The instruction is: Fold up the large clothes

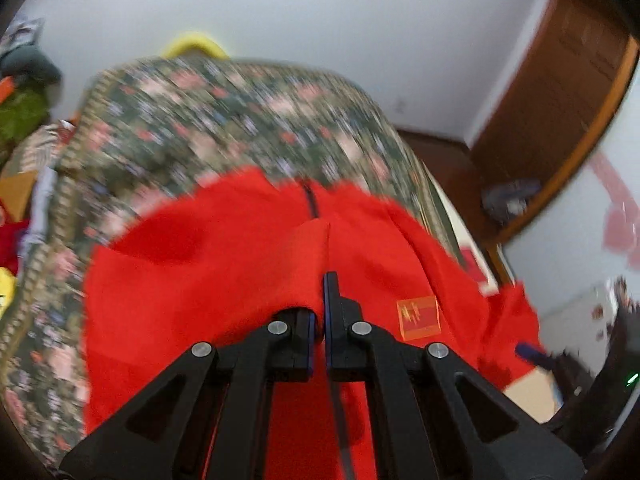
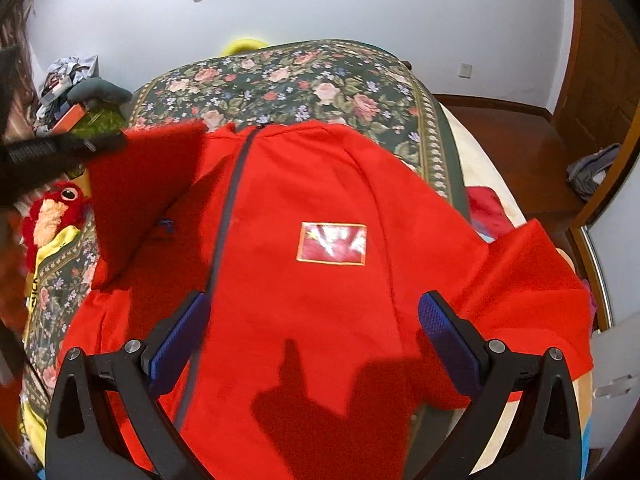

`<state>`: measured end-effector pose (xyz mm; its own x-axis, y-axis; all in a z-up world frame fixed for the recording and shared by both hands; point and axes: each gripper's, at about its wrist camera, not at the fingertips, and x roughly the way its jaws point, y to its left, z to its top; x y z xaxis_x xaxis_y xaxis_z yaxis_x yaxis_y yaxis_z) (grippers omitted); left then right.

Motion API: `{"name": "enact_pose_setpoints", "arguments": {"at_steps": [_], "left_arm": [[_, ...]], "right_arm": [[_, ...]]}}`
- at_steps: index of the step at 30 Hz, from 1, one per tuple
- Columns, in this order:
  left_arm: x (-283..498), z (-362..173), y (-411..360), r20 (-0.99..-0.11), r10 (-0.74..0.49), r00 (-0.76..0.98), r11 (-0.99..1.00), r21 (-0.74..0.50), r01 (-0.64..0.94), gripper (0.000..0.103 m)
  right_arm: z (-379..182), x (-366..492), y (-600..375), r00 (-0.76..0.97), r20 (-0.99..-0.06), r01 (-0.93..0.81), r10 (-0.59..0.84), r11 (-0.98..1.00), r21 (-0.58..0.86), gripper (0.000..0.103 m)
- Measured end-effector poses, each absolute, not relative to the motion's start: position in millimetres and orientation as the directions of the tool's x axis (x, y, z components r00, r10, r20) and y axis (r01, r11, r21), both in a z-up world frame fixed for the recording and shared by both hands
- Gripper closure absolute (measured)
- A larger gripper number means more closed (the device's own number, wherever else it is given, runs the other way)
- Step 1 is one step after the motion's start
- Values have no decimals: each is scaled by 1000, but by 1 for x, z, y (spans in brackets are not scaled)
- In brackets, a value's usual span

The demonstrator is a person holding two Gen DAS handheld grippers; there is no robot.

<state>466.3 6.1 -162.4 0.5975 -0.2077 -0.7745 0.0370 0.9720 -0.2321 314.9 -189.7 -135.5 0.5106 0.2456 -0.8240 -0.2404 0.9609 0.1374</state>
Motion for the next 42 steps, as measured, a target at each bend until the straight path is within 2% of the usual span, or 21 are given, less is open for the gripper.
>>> {"name": "enact_pose_setpoints", "arguments": {"at_steps": [6, 9, 12, 14, 16, 21, 27, 32, 42], "left_arm": [[452, -210, -57, -880, -186, 437, 977, -118, 177, 99], [441, -223, -65, -918, -190, 349, 966, -111, 234, 90], [423, -218, -57, -918, -217, 332, 955, -129, 266, 75], [415, -209, -45, -907, -239, 347, 954, -154, 256, 58], [406, -198, -28, -890, -257, 377, 956, -178, 233, 51], [390, -174, 17, -863, -233, 448, 968, -162, 191, 48], [376, -168, 91, -849, -117, 515, 993, -101, 59, 44], [362, -192, 154, -870, -10, 493, 995, -56, -78, 44], [353, -251, 219, -908, 18, 420, 977, -74, -201, 44]], "right_arm": [[-135, 312, -201, 510, -832, -224, 220, 967, 118, 0], [-130, 311, -202, 513, -833, -225, 208, 969, 104, 0], [-121, 309, -200, 529, -825, -231, 199, 969, 86, 0], [-114, 306, -196, 539, -819, -239, 198, 968, 77, 0], [-108, 303, -191, 546, -814, -245, 197, 967, 69, 0], [-97, 298, -166, 558, -806, -288, 200, 957, 38, 0], [-101, 293, -118, 543, -814, -374, 207, 927, -14, 0], [-123, 290, -67, 506, -837, -473, 208, 878, -68, 0], [-175, 294, 5, 406, -886, -588, 223, 806, -66, 1]]}}
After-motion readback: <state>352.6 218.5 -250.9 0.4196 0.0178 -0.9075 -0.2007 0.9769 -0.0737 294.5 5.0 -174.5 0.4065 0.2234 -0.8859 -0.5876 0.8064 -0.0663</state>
